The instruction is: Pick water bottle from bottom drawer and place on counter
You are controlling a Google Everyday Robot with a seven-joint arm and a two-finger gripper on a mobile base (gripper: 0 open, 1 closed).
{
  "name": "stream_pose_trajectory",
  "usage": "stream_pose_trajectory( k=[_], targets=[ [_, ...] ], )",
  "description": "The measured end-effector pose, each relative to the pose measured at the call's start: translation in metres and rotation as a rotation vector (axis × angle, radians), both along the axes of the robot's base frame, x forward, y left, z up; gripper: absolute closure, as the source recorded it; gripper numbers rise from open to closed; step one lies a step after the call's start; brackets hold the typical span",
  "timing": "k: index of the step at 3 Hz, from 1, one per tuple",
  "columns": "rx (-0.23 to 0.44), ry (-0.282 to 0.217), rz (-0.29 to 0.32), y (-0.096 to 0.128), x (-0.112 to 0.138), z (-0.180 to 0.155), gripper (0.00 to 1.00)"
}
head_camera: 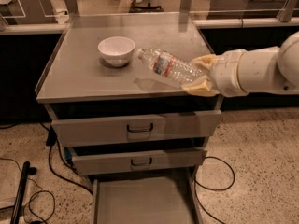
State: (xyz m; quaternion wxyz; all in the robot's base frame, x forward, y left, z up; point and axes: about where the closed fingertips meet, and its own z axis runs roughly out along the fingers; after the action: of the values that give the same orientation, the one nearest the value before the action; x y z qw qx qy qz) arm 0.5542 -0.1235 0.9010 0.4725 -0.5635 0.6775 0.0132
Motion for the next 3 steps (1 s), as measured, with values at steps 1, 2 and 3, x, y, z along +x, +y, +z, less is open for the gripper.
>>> stream_pose_trajectory(
  k=[1, 2, 3],
  targets=[
    [0.068, 0.047, -0.066, -0.0009, 0.0248, -0.0049, 1.00],
    [0.068, 0.047, -0.066, -0.0009, 0.0248, -0.0049, 1.00],
    [0.078, 0.057, -0.053, 0.0091, 0.0341, -0.0018, 1.00]
  ],
)
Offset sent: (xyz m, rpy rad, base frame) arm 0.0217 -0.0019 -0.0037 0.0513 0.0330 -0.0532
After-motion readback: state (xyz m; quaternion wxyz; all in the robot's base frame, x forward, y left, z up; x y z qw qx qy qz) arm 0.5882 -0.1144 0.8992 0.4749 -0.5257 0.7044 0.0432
